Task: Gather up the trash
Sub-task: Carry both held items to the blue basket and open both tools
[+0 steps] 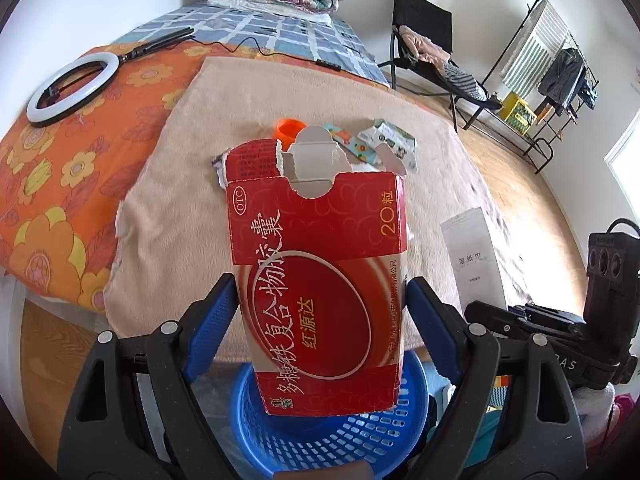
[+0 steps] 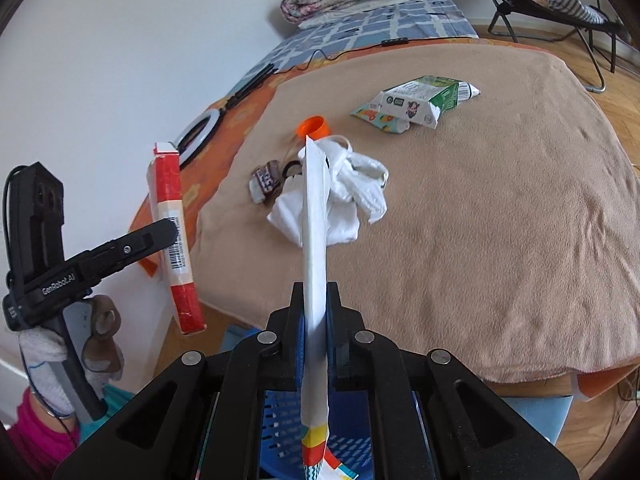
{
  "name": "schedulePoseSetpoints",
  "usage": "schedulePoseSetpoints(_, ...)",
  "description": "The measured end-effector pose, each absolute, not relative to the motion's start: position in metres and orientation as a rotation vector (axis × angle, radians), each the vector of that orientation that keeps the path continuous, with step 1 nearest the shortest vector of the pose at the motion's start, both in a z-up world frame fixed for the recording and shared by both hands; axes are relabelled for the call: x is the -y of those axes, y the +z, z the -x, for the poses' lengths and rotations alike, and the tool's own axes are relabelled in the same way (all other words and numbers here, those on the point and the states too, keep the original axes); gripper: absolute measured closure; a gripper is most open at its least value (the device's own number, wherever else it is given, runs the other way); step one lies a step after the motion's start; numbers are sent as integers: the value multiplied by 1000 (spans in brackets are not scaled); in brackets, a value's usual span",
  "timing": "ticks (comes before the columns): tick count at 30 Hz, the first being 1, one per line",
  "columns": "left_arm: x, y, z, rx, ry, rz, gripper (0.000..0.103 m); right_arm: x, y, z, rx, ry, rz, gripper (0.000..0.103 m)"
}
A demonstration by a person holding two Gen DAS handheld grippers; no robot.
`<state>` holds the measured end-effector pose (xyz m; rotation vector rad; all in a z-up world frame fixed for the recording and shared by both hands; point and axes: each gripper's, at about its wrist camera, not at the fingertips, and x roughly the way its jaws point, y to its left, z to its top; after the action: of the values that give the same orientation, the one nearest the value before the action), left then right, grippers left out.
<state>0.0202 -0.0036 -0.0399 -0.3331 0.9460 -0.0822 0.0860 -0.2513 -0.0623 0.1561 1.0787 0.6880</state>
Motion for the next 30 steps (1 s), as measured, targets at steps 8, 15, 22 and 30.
schedulePoseSetpoints(8, 16, -76, 24, -1005, -86, 353, 16, 242, -83, -41, -1139, 757, -62, 96)
schedulePoseSetpoints(15, 26, -103, 48, -1059, -87, 333, 16, 227, -112, -19, -1203, 801, -2, 96)
schedulePoseSetpoints(22, 33, -123, 52, -1104, -84, 320, 16, 215, -143, -10, -1270, 810, 30, 96)
schedulePoseSetpoints(30, 38, -127, 43, -1111, -87, 282, 15, 212, -151, -12, -1281, 794, 55, 96)
